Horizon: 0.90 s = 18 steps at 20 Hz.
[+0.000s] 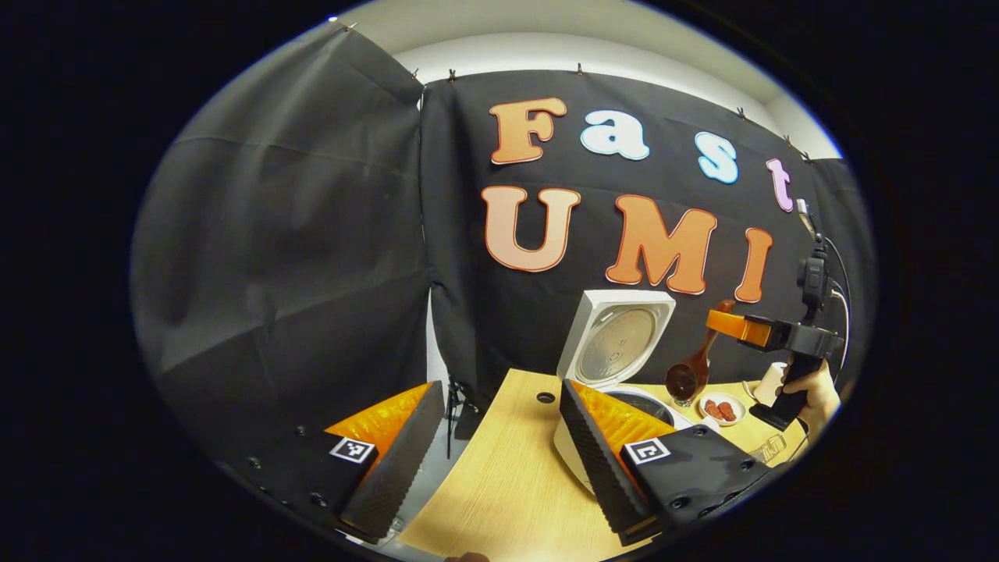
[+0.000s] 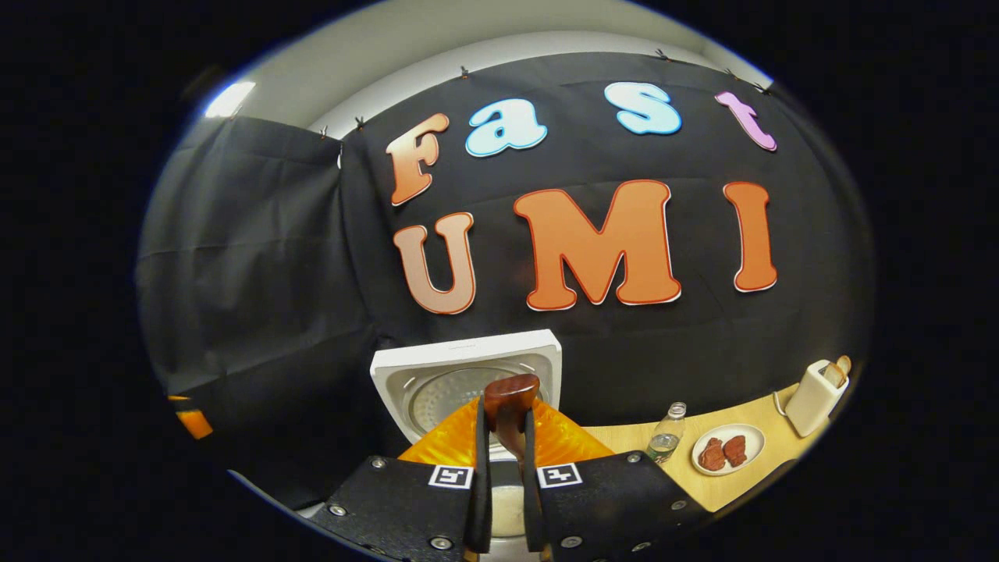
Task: Close the left gripper, press the button to open the rice cooker; take a wooden spoon from the chopstick holder with the right hand, scoop a spoonful of rice and pour it into the rice cooker, then put the wooden spoon back into the chopstick holder.
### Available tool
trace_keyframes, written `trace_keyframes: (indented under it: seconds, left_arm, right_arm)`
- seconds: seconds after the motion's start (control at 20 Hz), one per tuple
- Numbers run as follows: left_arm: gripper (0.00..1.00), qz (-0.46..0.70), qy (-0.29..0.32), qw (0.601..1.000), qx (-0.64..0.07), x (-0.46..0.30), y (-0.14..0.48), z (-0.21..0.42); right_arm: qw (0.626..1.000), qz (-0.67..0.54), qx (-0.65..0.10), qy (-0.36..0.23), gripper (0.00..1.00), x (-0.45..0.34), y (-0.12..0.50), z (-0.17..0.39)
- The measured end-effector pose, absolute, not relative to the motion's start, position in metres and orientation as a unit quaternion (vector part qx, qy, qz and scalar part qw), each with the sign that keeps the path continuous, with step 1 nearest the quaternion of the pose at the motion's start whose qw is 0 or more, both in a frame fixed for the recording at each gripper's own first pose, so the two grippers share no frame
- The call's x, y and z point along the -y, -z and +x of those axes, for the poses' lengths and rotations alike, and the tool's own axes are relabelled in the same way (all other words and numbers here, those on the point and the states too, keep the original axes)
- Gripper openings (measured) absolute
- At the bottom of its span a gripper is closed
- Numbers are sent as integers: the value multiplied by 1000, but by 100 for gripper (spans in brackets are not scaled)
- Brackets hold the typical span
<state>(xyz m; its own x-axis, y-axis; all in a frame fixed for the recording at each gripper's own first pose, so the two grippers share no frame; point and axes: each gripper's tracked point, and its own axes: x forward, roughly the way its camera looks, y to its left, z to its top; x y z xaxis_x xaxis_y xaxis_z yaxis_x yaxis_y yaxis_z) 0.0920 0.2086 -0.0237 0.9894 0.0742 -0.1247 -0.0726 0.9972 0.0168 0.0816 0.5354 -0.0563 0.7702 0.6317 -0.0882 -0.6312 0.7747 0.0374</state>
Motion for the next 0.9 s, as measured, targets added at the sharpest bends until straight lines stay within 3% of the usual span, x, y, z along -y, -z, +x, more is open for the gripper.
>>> trace_keyframes:
  seconds: [0.35, 0.55, 0.9]
  left_arm:
    - [100, 13, -46, 996, -71, -210, 30, 85]
    - [100, 1, -45, 997, -64, -204, 23, 83]
    - [100, -21, -40, 998, -37, -178, -2, 91]
  right_arm:
    - [936, -36, -38, -347, 16, -541, 62, 68]
    - [934, 14, -56, -353, 16, -533, 59, 65]
    - [944, 89, -70, -309, 16, -440, 49, 81]
